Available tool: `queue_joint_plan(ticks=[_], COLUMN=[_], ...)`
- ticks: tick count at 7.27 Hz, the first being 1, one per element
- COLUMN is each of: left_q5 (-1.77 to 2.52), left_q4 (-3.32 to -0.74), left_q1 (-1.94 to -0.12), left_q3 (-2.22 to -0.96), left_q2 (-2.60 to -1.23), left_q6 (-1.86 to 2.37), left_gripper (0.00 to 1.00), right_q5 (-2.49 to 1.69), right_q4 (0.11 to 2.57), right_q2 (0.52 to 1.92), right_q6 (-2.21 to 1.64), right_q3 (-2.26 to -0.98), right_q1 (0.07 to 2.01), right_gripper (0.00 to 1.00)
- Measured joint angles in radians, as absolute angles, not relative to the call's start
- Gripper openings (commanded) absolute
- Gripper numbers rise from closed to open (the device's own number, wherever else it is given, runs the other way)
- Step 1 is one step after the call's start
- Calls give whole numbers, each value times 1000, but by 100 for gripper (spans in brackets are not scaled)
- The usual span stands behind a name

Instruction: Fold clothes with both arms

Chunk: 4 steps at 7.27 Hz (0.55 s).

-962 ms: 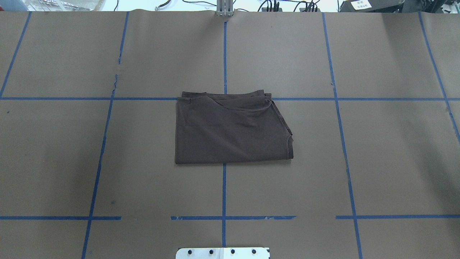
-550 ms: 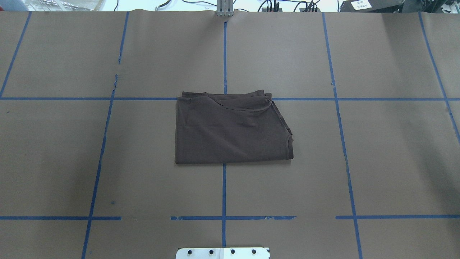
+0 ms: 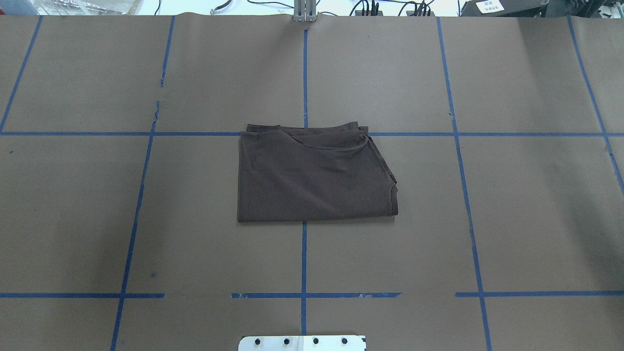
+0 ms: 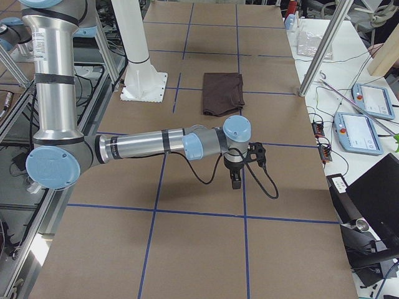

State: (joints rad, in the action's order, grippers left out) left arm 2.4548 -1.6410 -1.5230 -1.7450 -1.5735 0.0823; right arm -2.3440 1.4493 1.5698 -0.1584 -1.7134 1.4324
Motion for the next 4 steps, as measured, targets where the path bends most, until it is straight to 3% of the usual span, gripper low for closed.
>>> queue_joint_plan(ticks=[4], left_q5=[2412], left_q4=[-1645], left_q1=[-1491], left_q3=[-1757], left_q2=[-1589], left_q6=[82], left_gripper=[100], right_q5=[-2352], right_q4=[1443], right_q2=[1612], right_q6=[-158], right_q3=[-1705], right_q1=[1434], right_gripper=[100])
